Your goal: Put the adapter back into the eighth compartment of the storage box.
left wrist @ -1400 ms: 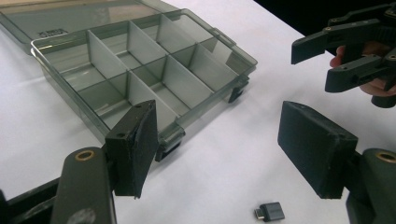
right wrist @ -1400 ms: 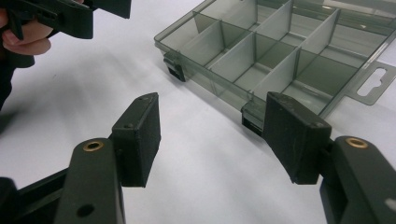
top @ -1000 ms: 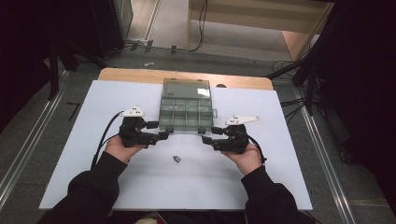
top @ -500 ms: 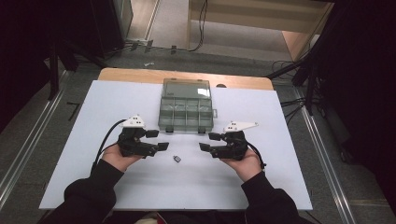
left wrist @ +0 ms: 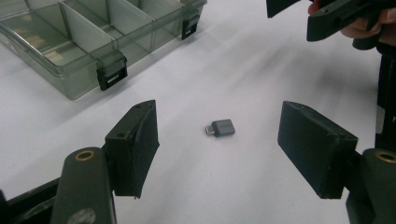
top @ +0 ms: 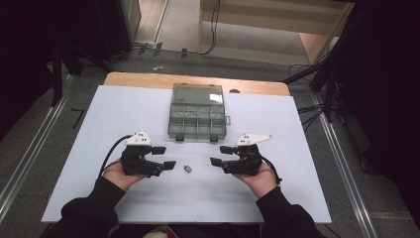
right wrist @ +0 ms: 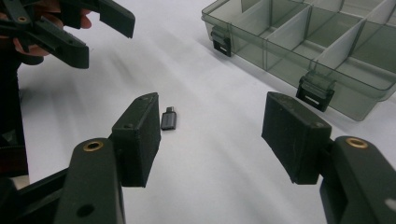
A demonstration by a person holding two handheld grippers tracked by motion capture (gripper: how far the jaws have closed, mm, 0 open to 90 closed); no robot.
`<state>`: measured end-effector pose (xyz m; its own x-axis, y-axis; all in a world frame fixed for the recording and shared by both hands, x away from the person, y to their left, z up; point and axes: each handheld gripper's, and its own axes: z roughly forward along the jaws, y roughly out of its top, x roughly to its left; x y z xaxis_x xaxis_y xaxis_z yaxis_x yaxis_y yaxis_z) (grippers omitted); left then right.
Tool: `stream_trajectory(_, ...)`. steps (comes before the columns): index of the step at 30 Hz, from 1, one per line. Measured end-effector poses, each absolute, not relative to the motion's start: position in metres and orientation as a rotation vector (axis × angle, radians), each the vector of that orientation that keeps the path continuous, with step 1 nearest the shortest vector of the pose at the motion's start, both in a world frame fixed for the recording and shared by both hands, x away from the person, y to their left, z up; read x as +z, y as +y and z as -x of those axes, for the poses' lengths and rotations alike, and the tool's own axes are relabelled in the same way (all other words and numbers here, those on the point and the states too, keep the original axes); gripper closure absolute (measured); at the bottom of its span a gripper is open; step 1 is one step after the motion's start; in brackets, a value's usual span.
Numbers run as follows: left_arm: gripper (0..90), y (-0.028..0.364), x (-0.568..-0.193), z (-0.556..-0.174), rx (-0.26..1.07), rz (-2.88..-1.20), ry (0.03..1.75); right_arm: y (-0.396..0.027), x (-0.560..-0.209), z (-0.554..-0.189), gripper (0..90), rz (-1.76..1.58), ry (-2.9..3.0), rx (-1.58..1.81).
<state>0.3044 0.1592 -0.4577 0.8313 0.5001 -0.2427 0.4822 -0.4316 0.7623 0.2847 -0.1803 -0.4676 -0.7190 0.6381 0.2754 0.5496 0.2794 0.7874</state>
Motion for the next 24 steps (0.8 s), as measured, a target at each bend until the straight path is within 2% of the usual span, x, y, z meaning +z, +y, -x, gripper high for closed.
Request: stream_trajectory(24,29.6,0.177,-0.46,-0.292,0.05,-2.077,0.747,-0.16,-0.472,-0.292,36.0,-1.066,2.504,1.417)
